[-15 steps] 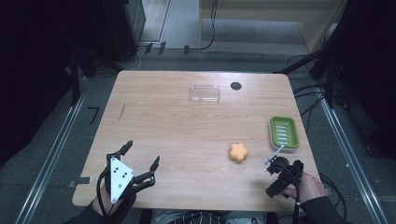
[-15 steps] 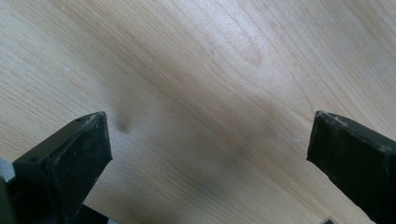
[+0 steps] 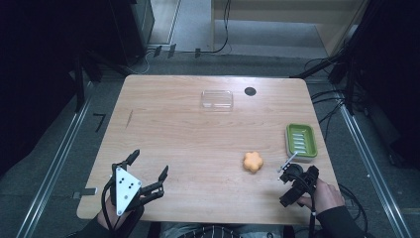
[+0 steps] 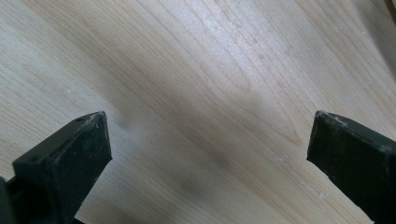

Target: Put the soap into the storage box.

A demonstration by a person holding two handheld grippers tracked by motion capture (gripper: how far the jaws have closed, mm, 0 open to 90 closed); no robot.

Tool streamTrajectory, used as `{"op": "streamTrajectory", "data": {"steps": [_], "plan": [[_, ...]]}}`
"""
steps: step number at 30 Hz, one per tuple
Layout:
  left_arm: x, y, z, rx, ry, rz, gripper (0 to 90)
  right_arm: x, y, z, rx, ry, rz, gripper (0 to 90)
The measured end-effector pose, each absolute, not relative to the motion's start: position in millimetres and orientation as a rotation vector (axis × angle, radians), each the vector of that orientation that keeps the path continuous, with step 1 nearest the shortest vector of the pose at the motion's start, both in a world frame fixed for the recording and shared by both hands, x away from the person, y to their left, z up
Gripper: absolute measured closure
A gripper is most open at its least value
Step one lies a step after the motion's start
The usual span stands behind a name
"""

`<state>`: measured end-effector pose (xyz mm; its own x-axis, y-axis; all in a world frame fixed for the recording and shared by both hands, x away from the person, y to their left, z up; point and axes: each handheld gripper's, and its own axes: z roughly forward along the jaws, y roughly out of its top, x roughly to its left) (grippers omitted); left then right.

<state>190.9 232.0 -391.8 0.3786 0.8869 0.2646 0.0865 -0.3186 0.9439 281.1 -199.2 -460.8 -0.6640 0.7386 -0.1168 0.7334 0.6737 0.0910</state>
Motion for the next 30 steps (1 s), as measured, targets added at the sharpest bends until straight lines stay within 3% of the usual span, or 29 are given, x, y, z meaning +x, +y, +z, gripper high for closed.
{"op": "streamTrajectory", "data": {"steps": [30], "plan": [[193.0, 230.0, -392.1, 1.700, 0.858, 1.055, 13.5, 299.7, -178.1, -454.6, 1.123, 2.742, 0.099, 0.0]]}}
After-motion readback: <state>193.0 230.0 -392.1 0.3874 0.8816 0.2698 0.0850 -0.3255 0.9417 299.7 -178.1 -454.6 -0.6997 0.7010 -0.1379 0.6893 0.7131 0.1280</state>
